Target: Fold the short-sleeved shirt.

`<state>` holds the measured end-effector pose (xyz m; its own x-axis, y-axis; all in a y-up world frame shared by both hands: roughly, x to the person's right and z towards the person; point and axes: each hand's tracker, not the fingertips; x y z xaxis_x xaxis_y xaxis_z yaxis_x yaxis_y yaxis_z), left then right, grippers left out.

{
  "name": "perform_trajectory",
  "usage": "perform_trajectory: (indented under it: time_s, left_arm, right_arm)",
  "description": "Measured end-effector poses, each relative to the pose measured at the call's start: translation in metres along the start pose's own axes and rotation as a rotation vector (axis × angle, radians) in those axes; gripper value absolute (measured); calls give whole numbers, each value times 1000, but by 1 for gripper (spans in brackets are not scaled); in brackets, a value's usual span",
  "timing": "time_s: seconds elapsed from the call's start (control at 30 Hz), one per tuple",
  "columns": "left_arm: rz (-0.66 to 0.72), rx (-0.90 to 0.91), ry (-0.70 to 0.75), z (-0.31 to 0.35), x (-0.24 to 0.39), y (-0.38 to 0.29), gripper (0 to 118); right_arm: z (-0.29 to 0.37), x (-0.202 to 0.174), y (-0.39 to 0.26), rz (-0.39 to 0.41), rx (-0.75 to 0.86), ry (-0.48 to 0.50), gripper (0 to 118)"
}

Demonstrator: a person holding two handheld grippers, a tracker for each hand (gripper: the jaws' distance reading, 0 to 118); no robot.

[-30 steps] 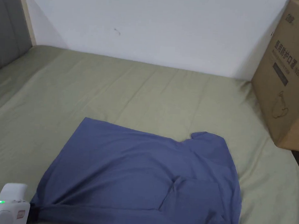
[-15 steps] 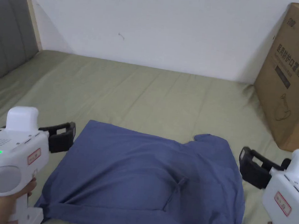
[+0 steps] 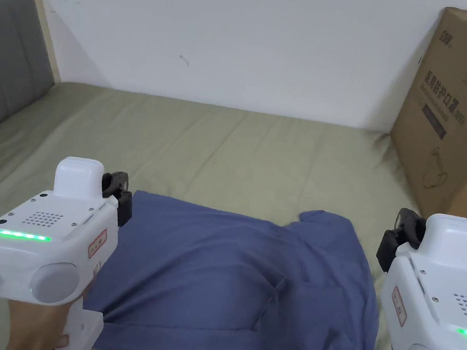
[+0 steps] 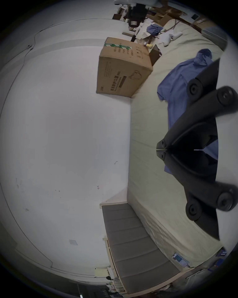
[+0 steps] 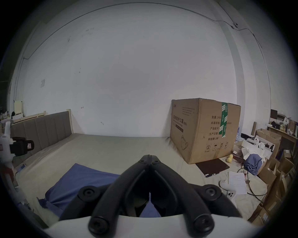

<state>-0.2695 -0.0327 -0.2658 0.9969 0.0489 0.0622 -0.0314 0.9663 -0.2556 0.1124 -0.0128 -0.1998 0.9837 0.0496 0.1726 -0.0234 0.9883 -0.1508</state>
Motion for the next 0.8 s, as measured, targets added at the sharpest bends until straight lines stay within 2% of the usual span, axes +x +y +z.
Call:
perform_trajectory:
  time_s: [0.13, 0.27, 0.33, 0.4, 0.43, 0.47, 0.5, 0.53, 0.57, 0.73, 0.77, 0.8]
  left_arm:
    - [-25, -198, 13, -9, -20, -22, 0]
    - [39, -380, 47, -12, -51, -60, 1]
    - [72, -428, 71, -12, -67, -78, 13]
    - [74, -511, 93, -12, -81, -96, 38]
    - [72, -550, 102, -13, -87, -104, 45]
    - [81, -576, 118, -13, -93, -114, 45]
    - [84, -608, 134, -15, -97, -122, 78]
    - [89, -656, 159, -14, -99, -132, 95]
    - [97, -671, 166, -15, -103, -139, 100]
    - [108, -770, 178, -23, -111, -173, 99]
    - [115, -786, 166, -26, -111, -179, 96]
    - [122, -786, 165, -27, -111, -184, 84]
  right_arm:
    - [-2, 4, -6, -28, -31, 17, 0]
    - [-2, 5, -14, -19, -54, 20, 0]
    - [-2, 7, -19, -14, -69, 24, 0]
    - [-4, 7, -23, -10, -89, 29, 0]
    - [-4, 7, -26, -9, -97, 30, 0]
    - [-5, 7, -28, -8, -106, 31, 0]
    - [-5, 7, -31, -7, -113, 33, 0]
    - [-6, 6, -33, -6, -124, 32, 0]
    - [-6, 6, -35, -6, -131, 34, 0]
    - [-6, 6, -45, -10, -167, 31, 0]
    - [-5, 7, -47, -8, -174, 29, 0]
    - [-5, 8, -49, -7, -181, 26, 0]
